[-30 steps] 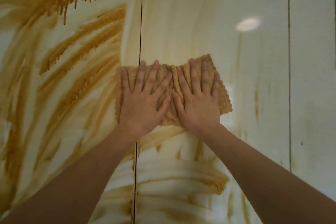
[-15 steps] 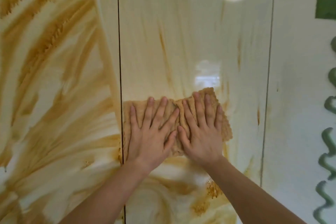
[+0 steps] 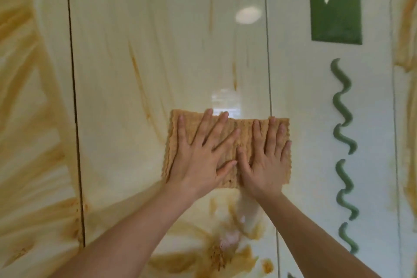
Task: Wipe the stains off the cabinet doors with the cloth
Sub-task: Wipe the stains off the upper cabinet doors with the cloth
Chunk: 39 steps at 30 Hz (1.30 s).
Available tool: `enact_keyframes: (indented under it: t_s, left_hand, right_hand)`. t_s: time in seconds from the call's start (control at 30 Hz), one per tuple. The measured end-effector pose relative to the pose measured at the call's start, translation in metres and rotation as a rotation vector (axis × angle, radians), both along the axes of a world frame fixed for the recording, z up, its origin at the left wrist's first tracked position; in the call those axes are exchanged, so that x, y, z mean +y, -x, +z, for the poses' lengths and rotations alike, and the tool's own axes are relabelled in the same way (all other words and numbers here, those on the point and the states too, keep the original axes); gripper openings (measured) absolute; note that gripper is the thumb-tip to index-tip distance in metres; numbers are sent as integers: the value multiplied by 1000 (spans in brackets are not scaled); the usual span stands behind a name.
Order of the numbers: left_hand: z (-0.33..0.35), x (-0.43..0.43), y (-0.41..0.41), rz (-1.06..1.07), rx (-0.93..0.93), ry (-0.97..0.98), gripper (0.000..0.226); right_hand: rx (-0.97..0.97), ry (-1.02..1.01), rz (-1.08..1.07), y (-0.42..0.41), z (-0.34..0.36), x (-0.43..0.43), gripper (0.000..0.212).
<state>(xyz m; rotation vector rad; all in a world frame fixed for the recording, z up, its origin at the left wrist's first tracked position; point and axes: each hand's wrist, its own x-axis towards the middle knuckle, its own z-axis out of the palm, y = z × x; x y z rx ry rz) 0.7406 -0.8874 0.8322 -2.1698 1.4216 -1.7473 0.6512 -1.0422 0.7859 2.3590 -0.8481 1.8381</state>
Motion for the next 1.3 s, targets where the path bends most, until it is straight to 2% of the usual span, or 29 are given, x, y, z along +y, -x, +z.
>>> enact_keyframes:
  t_s: [0.53,0.8,1.03,1.3]
  left_hand:
    - [330,-22,-7,28,-88,247,71]
    - [446,20,-32,46,-19,389,74]
    - [449,102,-78,79,11,481,73]
    - [365,165,-112,100,14,470,71]
  right_hand:
    - [-74,149,85,0,346,-26,74]
    - [-21,318,111,-23,488,9,71]
    - [3,446,118,-73,505,86,74]
    - [48,497,97,-113,430,148,71]
